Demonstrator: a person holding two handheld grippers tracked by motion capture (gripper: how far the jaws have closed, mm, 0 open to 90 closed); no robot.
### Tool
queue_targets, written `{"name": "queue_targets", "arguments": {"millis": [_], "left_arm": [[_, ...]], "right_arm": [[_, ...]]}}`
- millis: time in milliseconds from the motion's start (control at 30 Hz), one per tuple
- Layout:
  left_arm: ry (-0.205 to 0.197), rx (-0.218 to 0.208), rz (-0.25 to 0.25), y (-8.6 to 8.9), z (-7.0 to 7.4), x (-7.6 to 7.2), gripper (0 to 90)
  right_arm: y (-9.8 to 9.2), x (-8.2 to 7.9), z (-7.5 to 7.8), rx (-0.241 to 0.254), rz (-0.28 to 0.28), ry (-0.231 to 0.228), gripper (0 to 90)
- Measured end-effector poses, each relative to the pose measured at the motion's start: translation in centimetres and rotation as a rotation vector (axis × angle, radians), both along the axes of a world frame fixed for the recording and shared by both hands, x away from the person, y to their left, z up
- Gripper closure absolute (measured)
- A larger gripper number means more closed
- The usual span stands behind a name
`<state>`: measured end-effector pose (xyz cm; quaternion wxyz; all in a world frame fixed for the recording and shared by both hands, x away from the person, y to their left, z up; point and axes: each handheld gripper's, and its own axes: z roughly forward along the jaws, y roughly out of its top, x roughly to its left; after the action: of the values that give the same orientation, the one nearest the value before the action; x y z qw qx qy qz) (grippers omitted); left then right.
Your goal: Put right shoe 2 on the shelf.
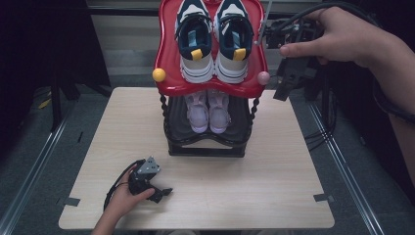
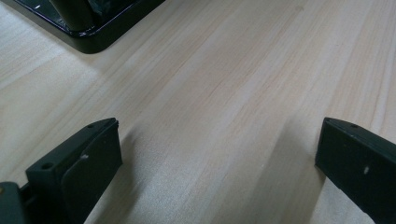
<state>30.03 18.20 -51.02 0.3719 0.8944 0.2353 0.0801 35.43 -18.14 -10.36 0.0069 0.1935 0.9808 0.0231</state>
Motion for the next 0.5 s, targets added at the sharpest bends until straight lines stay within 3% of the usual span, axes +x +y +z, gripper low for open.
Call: {"name": "queue_targets", "arguments": {"millis": [500], "left_arm": [[0.001, 0.002, 0.001, 0.0, 0.0, 0.0, 0.0]], "right_arm": [[-2.4, -1.3, -2.3, -0.006, -0.014, 0.023, 19.3]]}}
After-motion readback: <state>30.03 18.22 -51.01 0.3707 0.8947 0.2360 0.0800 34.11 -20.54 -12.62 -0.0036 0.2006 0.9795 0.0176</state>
